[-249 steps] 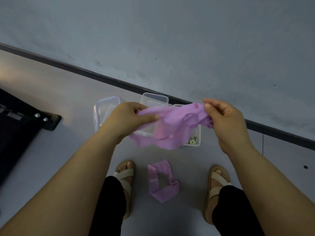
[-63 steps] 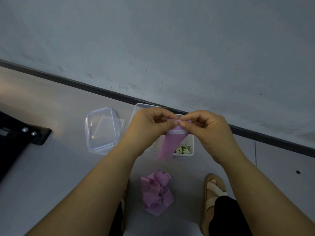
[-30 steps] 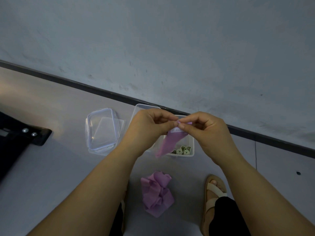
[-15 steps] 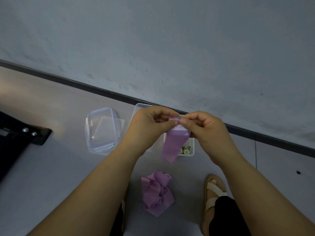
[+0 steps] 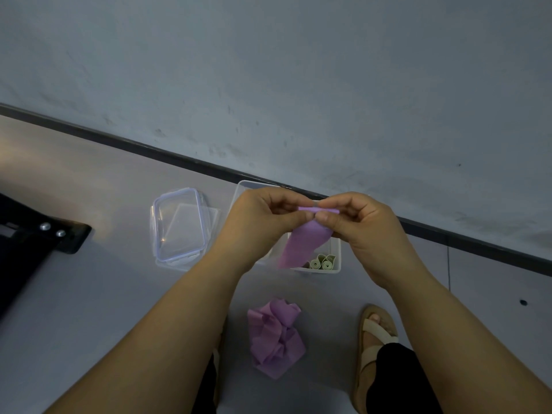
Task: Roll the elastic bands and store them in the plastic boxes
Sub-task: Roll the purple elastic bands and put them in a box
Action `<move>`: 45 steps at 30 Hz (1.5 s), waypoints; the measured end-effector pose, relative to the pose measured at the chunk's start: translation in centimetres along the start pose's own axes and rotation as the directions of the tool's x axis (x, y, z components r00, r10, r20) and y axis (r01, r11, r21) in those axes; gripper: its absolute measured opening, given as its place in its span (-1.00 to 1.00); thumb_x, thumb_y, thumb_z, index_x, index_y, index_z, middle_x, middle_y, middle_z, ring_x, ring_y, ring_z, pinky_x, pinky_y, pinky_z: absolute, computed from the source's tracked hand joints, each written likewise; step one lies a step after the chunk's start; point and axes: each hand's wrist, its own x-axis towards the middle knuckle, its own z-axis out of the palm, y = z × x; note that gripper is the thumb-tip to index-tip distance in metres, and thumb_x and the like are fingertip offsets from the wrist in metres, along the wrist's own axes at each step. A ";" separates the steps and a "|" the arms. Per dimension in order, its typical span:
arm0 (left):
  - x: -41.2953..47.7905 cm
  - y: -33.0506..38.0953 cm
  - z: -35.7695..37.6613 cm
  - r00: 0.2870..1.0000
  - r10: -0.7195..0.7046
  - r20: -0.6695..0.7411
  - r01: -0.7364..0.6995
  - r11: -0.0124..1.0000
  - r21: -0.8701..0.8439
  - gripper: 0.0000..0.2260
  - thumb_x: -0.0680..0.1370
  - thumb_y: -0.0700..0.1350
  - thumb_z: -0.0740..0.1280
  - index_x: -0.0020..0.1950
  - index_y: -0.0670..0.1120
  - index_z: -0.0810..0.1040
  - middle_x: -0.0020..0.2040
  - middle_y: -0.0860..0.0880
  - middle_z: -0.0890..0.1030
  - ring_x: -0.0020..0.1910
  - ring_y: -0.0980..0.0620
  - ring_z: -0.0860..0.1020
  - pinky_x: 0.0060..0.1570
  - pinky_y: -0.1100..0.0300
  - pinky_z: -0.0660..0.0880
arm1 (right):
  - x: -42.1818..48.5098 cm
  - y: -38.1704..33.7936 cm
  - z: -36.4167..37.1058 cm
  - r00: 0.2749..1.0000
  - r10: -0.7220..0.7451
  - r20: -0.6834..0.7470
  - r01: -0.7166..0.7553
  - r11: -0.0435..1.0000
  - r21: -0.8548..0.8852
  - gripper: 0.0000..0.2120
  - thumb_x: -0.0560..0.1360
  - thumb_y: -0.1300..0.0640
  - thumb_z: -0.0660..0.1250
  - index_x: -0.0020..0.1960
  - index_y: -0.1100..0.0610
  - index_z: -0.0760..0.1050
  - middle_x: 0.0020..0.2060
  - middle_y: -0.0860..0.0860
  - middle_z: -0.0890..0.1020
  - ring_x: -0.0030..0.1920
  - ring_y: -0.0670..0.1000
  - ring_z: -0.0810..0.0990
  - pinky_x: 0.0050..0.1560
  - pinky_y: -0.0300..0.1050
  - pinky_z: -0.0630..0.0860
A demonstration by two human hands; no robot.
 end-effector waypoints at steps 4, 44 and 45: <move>0.0 0.0 0.1 1.000 0.012 -0.019 -0.012 1.000 -0.005 -0.79 0.41 -0.29 0.44 -0.19 0.04 0.64 -0.30 0.17 0.65 -0.26 0.24 0.61 -0.19 0.41 0.53 | 0.0 0.1 0.0 1.000 0.009 0.008 -0.009 1.000 -0.008 -0.85 0.41 0.24 0.38 -0.11 0.00 0.57 -0.22 -0.13 0.68 -0.13 -0.12 0.65 -0.10 -0.23 0.60; 0.0 -0.2 0.2 0.994 -0.102 0.026 0.104 0.992 -0.071 -0.91 0.46 -0.18 0.41 -0.11 0.00 0.63 -0.17 0.01 0.68 -0.15 0.09 0.65 -0.13 0.25 0.60 | 0.0 -0.1 0.0 0.999 0.023 -0.035 -0.022 1.000 0.015 -0.91 0.41 0.19 0.38 -0.13 0.01 0.57 -0.24 -0.10 0.66 -0.18 -0.17 0.64 -0.17 -0.31 0.58; 0.1 -0.1 0.3 0.993 -0.110 0.030 0.112 0.990 -0.082 -0.93 0.47 -0.17 0.41 -0.12 -0.01 0.63 -0.19 0.02 0.68 -0.17 0.11 0.65 -0.15 0.27 0.60 | 0.0 -0.1 0.0 0.999 0.012 -0.034 -0.012 1.000 0.010 -0.90 0.41 0.19 0.38 -0.13 0.01 0.56 -0.25 -0.11 0.65 -0.19 -0.19 0.64 -0.18 -0.34 0.57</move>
